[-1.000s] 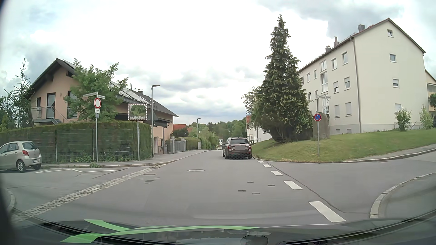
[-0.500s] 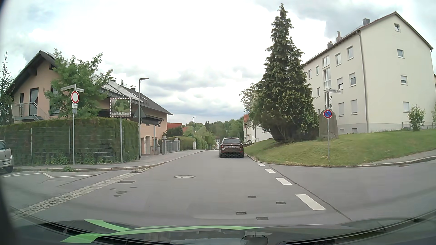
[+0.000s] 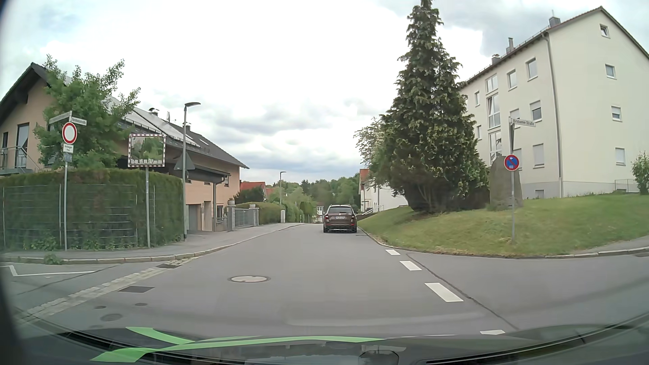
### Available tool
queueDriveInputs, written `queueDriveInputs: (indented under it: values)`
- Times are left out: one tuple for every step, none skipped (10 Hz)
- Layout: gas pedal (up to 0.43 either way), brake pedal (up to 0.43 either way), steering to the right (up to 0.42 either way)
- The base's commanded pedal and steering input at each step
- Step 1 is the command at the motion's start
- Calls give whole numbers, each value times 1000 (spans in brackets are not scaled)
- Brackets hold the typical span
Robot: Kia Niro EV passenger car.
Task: Follow the waypoints while adhering to traffic rules and regulations
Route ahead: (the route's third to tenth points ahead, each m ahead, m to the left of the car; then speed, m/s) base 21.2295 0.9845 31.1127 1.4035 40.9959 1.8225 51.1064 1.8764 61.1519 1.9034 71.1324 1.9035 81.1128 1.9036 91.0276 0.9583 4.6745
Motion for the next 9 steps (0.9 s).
queueDriveInputs:
  values:
    - [67,0,3]
    - [67,0,0]
    - [67,0,-5]
    - [67,0,-7]
    - [67,0,-7]
    - [67,0,-7]
    - [59,0,-7]
    - [59,0,-7]
    - [47,0,-7]
